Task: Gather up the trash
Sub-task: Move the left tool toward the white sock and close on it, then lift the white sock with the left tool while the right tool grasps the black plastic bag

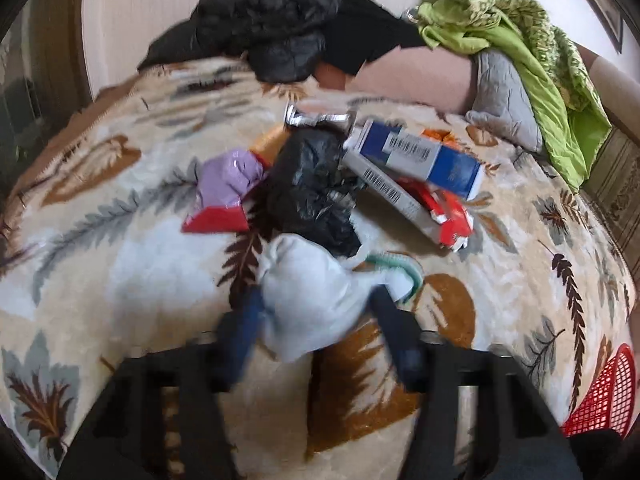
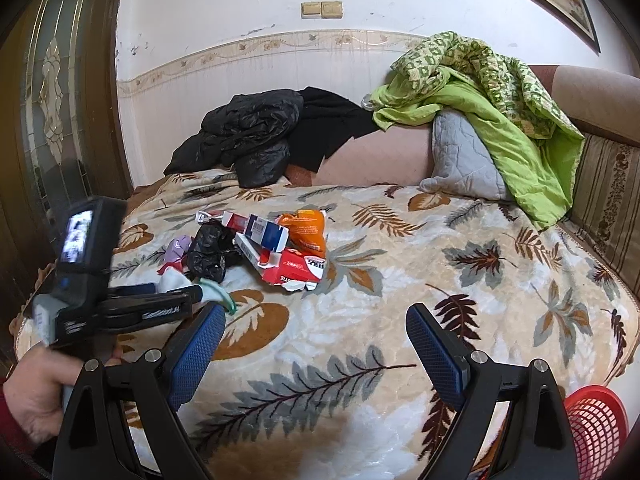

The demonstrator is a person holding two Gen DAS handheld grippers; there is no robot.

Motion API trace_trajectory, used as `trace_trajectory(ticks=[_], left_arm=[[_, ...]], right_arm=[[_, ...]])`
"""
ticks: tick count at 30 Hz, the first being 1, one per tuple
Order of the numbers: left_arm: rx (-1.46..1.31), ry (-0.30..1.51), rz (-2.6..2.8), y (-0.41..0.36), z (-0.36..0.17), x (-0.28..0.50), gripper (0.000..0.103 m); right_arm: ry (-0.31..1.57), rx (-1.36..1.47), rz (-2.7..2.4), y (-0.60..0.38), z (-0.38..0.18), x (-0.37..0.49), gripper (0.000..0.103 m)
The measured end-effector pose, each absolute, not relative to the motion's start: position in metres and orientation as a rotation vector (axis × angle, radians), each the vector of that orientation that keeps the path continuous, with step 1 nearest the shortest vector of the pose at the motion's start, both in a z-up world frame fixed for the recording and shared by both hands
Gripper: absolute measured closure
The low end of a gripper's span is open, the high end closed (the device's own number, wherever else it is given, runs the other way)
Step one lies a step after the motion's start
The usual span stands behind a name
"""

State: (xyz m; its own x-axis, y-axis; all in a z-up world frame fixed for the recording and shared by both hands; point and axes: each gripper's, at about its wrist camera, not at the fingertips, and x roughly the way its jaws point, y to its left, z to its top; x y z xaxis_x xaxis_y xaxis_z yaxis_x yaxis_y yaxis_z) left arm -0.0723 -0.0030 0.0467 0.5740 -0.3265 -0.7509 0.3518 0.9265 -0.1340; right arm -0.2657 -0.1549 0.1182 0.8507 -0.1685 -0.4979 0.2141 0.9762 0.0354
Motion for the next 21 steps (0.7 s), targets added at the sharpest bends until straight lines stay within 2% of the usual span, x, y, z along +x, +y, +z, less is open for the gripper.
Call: trace_trajectory(ticks=[6,9,21], left_arm=[[-0.041,0.845,-0.444,0.026,0.055,-0.079,0.067],[-0.080,0.823,-0.433,0.047,0.061,-0.082,0.067],[-0.097,0.732,-0.247,0.101,0.072,-0.076,0.067]], right_arm=[[0.541,0.148,-0.148,-0.154,0.115,-0.242,0.009],[0.578,0.189,-0.077,-0.149,0.113,-0.215,0.014],[0.782,0.312,0.116,-0.106,0.070,-0.076,0.018]])
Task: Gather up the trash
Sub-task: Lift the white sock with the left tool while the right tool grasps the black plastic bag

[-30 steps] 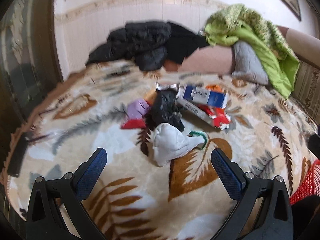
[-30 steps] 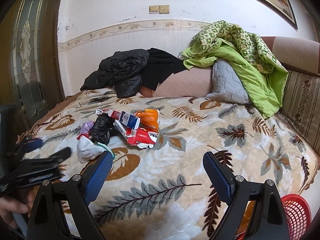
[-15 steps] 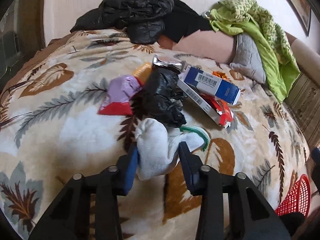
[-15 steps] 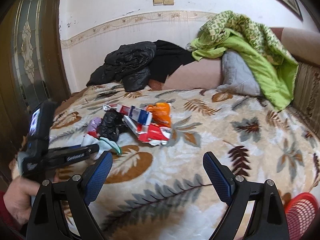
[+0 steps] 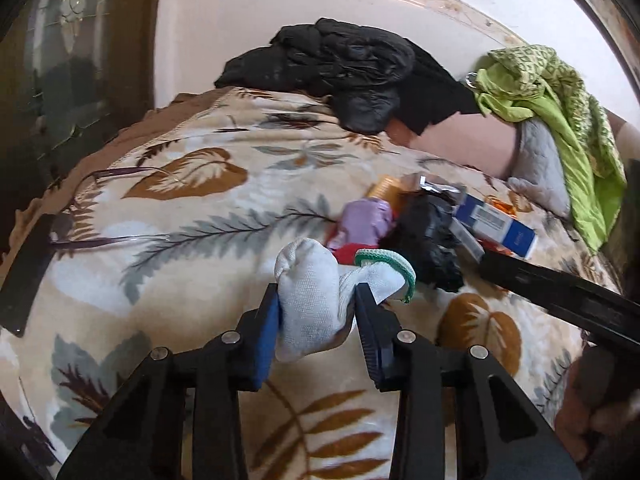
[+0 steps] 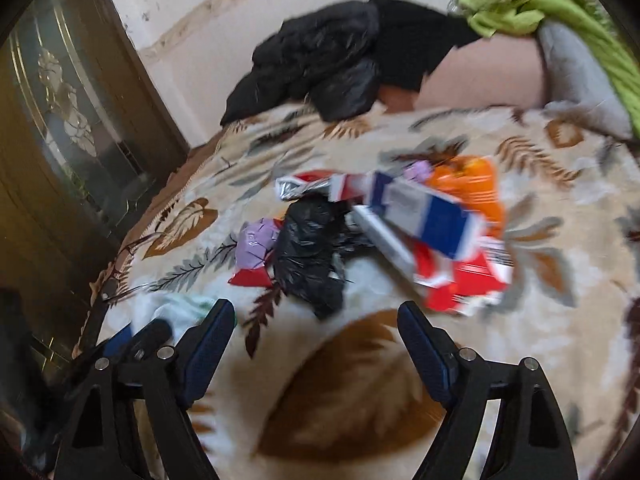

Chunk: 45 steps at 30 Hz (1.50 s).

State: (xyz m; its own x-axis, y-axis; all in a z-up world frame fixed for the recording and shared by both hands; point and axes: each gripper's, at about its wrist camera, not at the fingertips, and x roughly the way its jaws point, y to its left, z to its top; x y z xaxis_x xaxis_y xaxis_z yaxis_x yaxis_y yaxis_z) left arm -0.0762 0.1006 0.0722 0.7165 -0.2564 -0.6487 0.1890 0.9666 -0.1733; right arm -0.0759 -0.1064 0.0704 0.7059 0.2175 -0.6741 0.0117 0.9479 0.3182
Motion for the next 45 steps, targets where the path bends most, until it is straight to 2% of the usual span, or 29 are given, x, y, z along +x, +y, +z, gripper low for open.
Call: trace_trajectory(ticks=[4,6,7,11,28,32,45], left_arm=[[-0.091,0.729,-0.229,0.103,0.071,-0.073,0.067],[-0.088,0.730,-0.234,0.101,0.071,-0.073,0.067],[-0.082,0.729,-0.235,0.100,0.070,-0.074,0.067],[-0.062,0.712,-0.251,0.091,0.072,-0.076,0.067],[-0.020,0.670,-0.368,0.049,0.081,-0.100,0.067],[-0.015,0.661,-0.372,0.047,0.082,-0.103,0.067],[-0.025,0.644,-0.345,0.061,0.084,-0.109,0.067]], right_arm=[[0.828,0.271,0.099,-0.091,0.051,-0.042,0.029],[0.841,0.249,0.088,-0.091,0.042,-0.034,0.050],[0.849,0.256,0.109,-0.093,0.040,-0.032,0.065],[0.806,0.273,0.137,-0.101,0.053,-0.049,0.077],[0.729,0.340,0.212,-0.134,0.083,-0.169,0.080],[0.734,0.458,0.254,-0.147,0.079,-0.179,0.080],[0.636,0.439,0.331,-0.137,0.096,-0.195,0.080]])
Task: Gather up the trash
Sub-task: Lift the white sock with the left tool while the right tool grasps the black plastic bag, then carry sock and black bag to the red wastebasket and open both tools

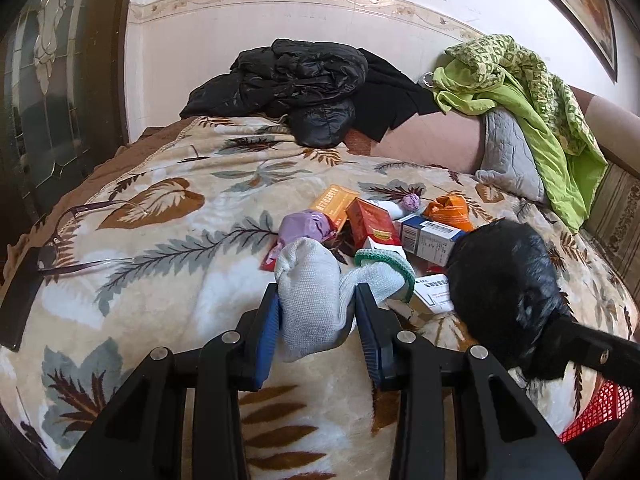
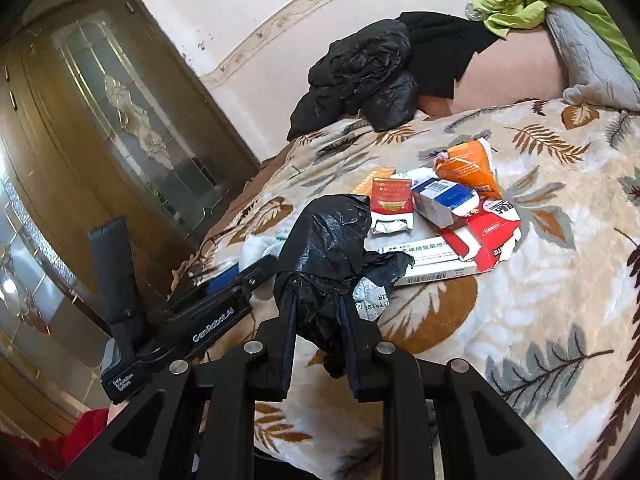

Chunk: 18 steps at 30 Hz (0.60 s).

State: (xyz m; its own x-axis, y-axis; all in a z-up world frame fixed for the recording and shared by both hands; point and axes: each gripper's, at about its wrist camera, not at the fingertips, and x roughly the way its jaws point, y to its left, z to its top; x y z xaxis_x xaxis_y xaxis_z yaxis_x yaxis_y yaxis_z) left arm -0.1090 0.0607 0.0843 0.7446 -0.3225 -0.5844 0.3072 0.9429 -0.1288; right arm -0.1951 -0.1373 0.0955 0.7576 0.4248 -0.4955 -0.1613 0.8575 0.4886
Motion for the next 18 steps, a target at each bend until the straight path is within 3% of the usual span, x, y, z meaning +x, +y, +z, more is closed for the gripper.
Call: trace_trajectory(ticks=[18], left_arm=[[0.006,0.614,-0.446,0.032,0.097,-0.135,0.067]], right_arm=[[0.621,0.448,0.211,-0.159,0.097,-0.211,0.080]])
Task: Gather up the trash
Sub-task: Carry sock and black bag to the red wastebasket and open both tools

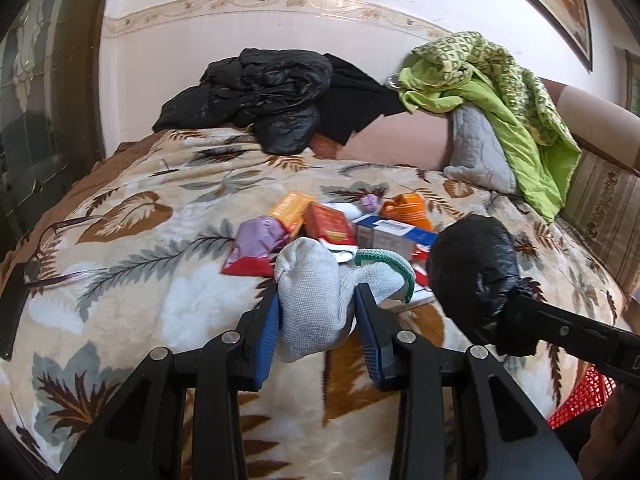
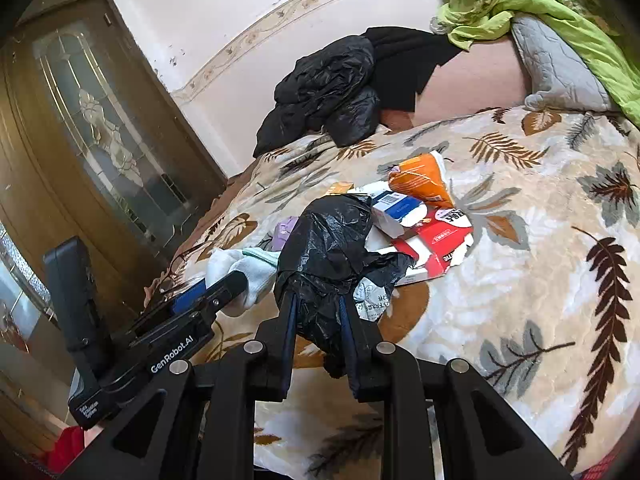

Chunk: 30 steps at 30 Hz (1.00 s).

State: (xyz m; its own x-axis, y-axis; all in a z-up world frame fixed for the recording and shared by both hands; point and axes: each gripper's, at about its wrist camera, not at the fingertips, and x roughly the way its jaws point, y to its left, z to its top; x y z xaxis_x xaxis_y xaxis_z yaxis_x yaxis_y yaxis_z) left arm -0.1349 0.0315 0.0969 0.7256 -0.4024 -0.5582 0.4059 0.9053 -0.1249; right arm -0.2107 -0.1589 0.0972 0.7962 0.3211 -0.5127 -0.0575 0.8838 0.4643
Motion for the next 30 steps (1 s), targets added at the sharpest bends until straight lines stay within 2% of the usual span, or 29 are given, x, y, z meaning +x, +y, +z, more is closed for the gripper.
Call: trace_trajectory(ticks=[19,30], left_arm=[[0.057,0.629,-0.555,-0.015,0.099,-0.183,0.067],[0.138,0.597,-0.910,-0.120,0.136,-0.261,0.067]], right_arm=[[0.569,0.479,0.101,-0.206,0.110,-0.280,0.081],[0.519,0.592,-0.197,-0.316,0.118,-0.416,0.081]])
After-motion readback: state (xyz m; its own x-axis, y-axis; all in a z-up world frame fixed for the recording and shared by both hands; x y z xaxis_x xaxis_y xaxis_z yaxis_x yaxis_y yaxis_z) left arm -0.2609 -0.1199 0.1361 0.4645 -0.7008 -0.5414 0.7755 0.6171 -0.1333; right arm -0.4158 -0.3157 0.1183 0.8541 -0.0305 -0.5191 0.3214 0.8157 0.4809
